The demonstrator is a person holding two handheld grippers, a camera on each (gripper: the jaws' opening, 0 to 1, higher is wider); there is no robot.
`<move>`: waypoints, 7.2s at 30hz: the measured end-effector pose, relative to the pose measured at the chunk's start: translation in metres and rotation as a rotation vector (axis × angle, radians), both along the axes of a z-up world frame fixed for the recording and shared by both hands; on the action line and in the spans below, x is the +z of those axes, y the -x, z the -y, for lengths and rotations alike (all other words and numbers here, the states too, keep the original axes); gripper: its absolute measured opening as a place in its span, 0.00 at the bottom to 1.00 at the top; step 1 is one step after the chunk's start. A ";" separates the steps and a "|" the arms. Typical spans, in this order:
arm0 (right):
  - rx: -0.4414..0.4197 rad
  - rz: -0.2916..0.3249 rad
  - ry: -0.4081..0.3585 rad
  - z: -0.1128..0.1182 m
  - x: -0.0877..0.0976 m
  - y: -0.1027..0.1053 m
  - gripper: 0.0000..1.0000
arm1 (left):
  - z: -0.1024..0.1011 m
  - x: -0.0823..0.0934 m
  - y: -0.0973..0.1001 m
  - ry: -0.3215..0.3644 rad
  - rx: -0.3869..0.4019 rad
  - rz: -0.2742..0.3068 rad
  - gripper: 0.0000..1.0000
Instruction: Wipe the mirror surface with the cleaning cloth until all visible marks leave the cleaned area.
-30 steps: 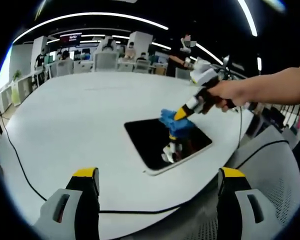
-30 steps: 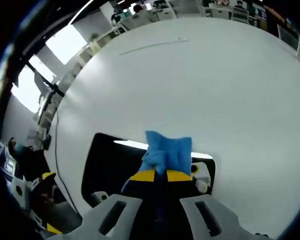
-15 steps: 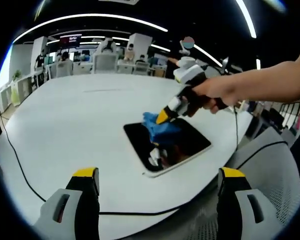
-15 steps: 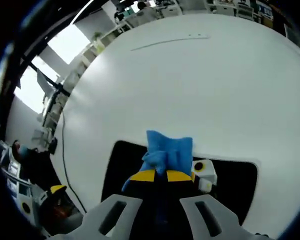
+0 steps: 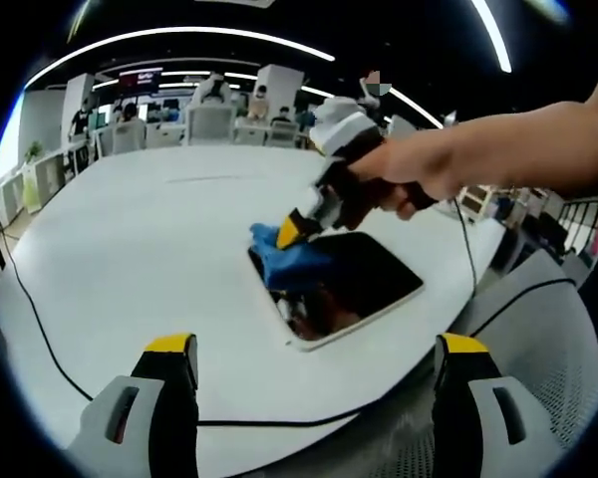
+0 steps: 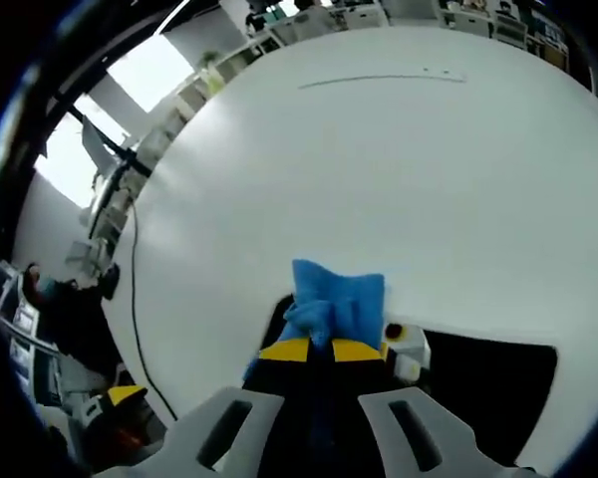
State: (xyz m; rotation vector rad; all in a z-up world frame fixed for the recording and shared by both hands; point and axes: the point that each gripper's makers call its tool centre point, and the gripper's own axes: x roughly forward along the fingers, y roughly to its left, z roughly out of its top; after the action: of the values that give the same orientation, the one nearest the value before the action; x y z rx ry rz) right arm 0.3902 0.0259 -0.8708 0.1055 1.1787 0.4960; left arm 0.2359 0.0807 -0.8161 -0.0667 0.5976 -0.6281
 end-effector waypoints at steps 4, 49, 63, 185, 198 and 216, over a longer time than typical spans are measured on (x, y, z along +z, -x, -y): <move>0.074 0.039 0.068 -0.006 0.001 0.001 0.00 | 0.000 -0.001 0.000 -0.004 -0.004 0.000 0.99; 0.054 0.028 0.021 -0.021 -0.003 0.034 0.00 | 0.002 0.000 0.001 -0.006 -0.011 -0.003 0.99; 0.046 0.027 -0.006 -0.021 0.001 0.049 0.00 | 0.004 0.002 0.001 0.016 -0.016 0.003 0.99; -0.142 -0.006 0.133 0.179 0.002 0.061 0.00 | 0.007 -0.002 0.005 -0.002 -0.041 -0.030 0.99; -0.146 0.005 0.118 0.177 0.001 0.084 0.00 | 0.009 -0.003 0.005 -0.001 -0.051 -0.026 0.99; -0.179 0.000 0.101 0.176 0.001 0.113 0.00 | 0.008 -0.003 0.005 -0.012 -0.055 -0.022 0.99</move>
State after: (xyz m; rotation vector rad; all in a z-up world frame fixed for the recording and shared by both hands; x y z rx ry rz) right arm 0.2775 -0.1498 -0.8698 0.1230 1.1795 0.2786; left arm 0.2304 0.0728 -0.8192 -0.0464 0.6261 -0.6782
